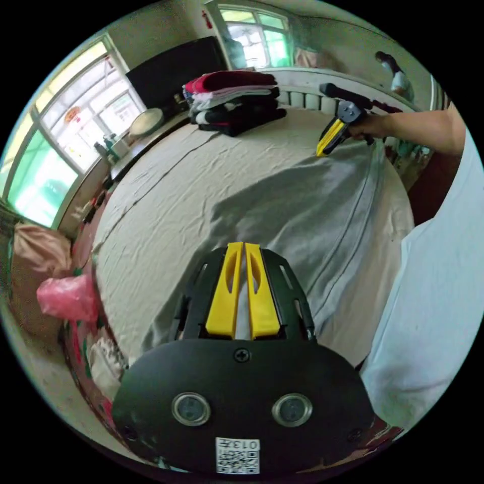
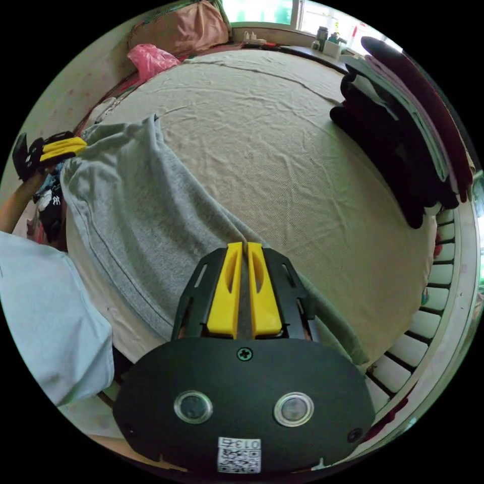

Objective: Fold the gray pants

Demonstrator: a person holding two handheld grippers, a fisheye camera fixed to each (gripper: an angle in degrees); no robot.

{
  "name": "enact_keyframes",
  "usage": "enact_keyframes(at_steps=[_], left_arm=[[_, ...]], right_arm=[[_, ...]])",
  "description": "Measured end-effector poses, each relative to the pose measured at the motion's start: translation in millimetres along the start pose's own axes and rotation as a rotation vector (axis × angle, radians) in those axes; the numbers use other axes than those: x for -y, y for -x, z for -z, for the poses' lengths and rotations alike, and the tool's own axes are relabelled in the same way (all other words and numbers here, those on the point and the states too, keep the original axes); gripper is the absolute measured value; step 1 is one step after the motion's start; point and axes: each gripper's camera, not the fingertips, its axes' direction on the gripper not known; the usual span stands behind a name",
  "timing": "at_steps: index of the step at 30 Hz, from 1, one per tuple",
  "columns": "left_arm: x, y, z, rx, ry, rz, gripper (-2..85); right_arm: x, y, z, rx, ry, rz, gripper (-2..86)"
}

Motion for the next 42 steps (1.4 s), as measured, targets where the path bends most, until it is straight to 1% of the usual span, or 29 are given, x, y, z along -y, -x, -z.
enact_keyframes(at_steps=[2,4,7,10,12,13,14,16,18,19,21,25,26,28,29,31,32,34,36,37,40,42], left_arm=[[40,-19,-41,-0.102,0.048,-0.102,0.2],[54,-29,-64,-0.138,0.093,-0.159,0.0],[48,-32,-84,-0.178,0.202,-0.179,-0.2],[24,-36,-75,-0.19,0.184,-0.196,-0.1],[15,-38,-70,-0.186,0.174,-0.213,0.0],[14,-33,-65,-0.189,0.158,-0.189,0.2],[17,-25,-57,-0.171,0.104,-0.145,0.6],[27,-12,-45,-0.108,0.027,-0.099,1.7],[45,-2,-43,-0.048,-0.015,-0.1,4.0],[58,3,-46,-0.022,-0.025,-0.121,6.1],[76,9,-56,-0.03,-0.02,-0.178,7.8],[101,18,-96,-0.174,0.127,-0.264,9.8],[104,17,-106,-0.21,0.179,-0.29,9.7],[105,12,-118,-0.21,0.235,-0.336,8.4],[104,7,-122,-0.21,0.258,-0.367,6.3],[100,-1,-117,-0.165,0.246,-0.412,3.6],[95,-4,-110,-0.125,0.213,-0.425,2.5],[85,-1,-100,-0.107,0.153,-0.391,1.6],[78,8,-94,-0.142,0.104,-0.308,1.1],[77,13,-94,-0.157,0.087,-0.261,0.9],[81,32,-104,-0.194,0.091,-0.121,0.7],[85,47,-111,-0.228,0.134,-0.048,0.7]], right_arm=[[-1,7,3,-0.015,0.012,0.031,1.5],[-3,11,7,-0.029,0.01,0.044,1.1],[-15,18,22,-0.098,-0.059,0.054,0.7],[-29,26,34,-0.132,-0.098,0.081,0.5],[-39,41,26,-0.155,-0.038,0.19,0.7],[-41,44,23,-0.155,-0.024,0.222,0.8],[-46,46,22,-0.165,-0.015,0.262,1.0],[-49,39,34,-0.182,-0.066,0.216,1.7],[-45,20,55,-0.156,-0.159,0.108,3.4],[-43,17,59,-0.142,-0.18,0.095,3.9],[-27,13,63,-0.075,-0.199,0.11,5.5],[3,15,52,0.047,-0.178,0.178,7.4],[13,19,43,0.084,-0.143,0.21,7.6],[23,26,28,0.099,-0.082,0.256,7.1],[26,29,17,0.103,-0.042,0.272,5.7],[21,29,20,0.087,-0.056,0.271,3.5],[13,31,30,0.065,-0.096,0.278,2.5],[-6,34,43,0.027,-0.178,0.295,1.7],[-24,30,51,0.037,-0.255,0.268,1.2],[-26,28,51,0.039,-0.265,0.257,1.1],[-22,16,38,0.017,-0.23,0.185,0.7],[-13,-8,22,0.002,-0.115,0.049,0.5]])
